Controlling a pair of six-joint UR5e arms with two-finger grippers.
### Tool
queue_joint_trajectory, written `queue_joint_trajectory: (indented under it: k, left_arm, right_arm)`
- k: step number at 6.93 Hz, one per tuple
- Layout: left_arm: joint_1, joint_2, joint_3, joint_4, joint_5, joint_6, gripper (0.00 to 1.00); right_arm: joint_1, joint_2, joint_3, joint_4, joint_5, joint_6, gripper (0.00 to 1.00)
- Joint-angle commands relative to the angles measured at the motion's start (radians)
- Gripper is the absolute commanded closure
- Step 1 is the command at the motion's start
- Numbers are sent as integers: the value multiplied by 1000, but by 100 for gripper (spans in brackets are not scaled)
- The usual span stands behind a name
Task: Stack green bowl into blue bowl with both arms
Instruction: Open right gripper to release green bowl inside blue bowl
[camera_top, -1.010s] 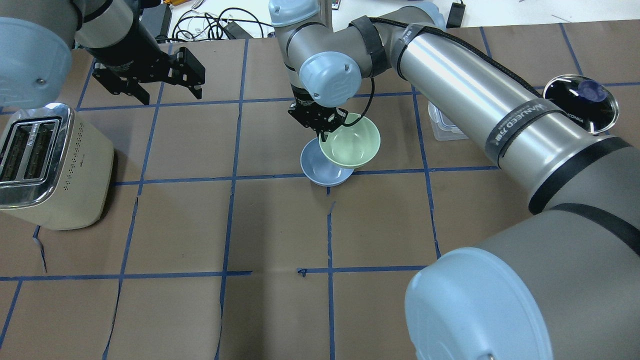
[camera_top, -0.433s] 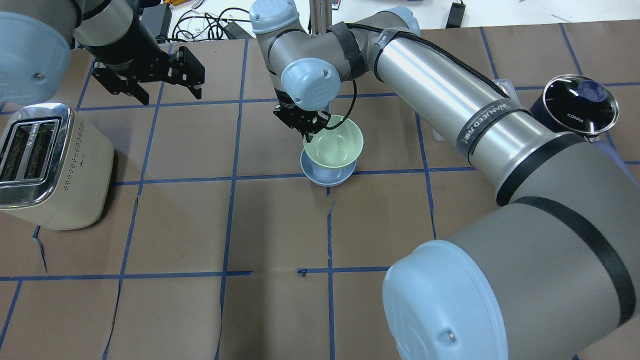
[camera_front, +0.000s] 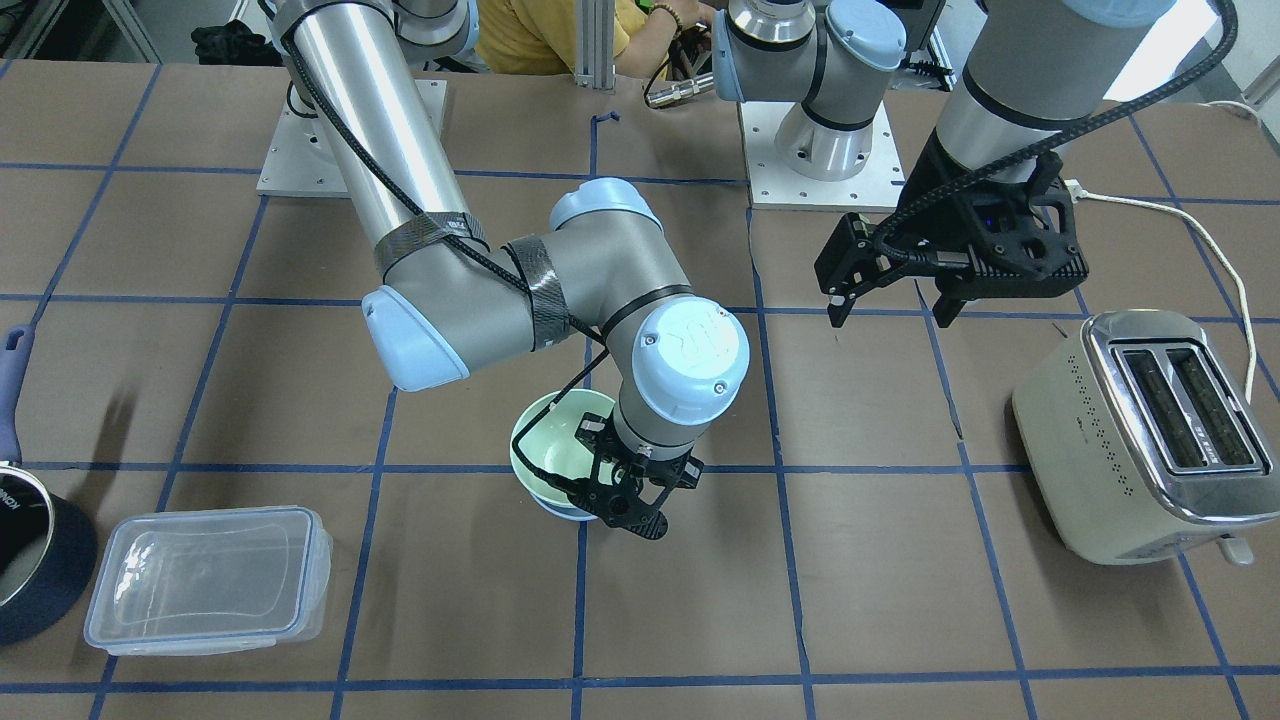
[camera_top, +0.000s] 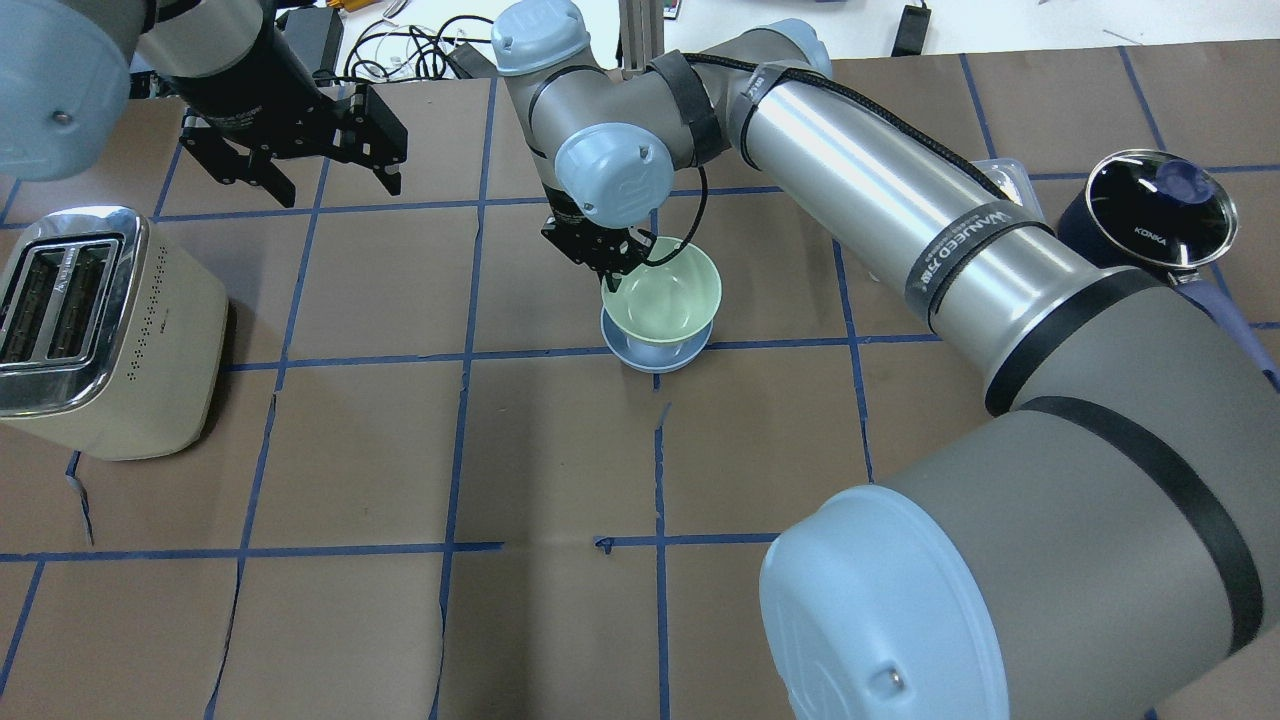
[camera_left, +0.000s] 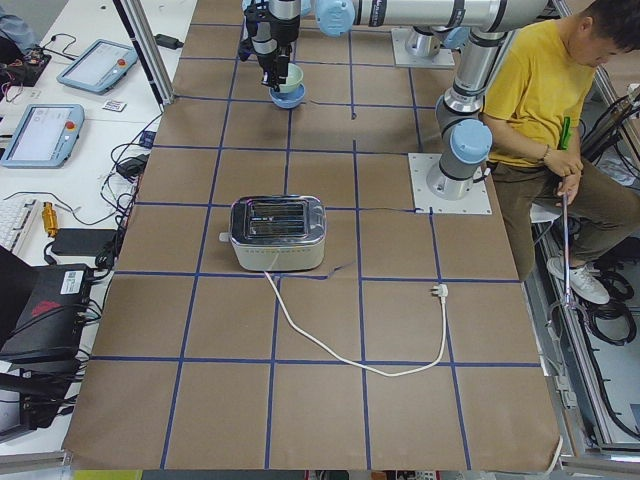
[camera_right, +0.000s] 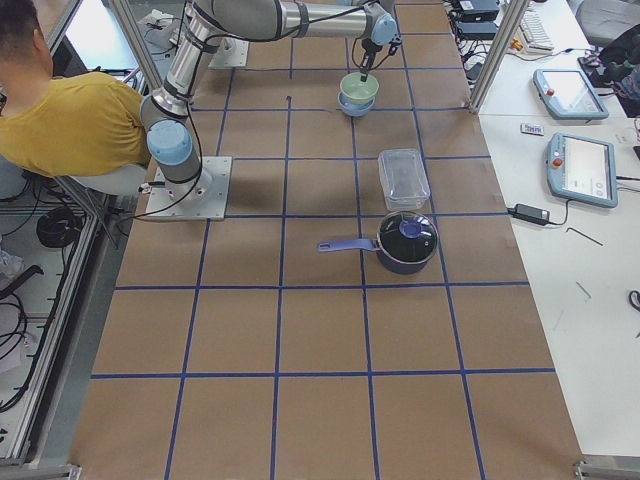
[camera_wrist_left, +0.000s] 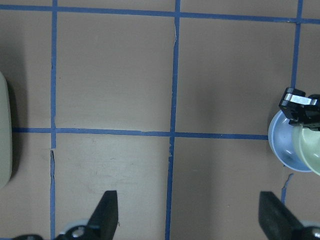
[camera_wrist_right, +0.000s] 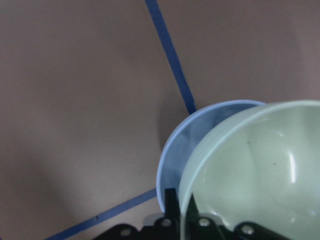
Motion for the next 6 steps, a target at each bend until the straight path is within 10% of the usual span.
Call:
queue_joint_trajectory:
  k: [1, 2, 3, 6]
  left_arm:
    - [1, -4, 6, -5, 0, 1, 0]
    - [1, -7, 7, -6, 3, 1, 0]
    - [1, -7, 7, -17, 4, 1, 0]
    - [1, -7, 7, -18, 1, 1, 0]
  right_arm:
    - [0, -2, 2, 13, 0, -13, 43]
    - [0, -8, 0, 13, 0, -14, 11]
    - [-6, -11, -3, 14, -1, -31, 0]
    - [-87, -147, 2, 43, -9, -208, 0]
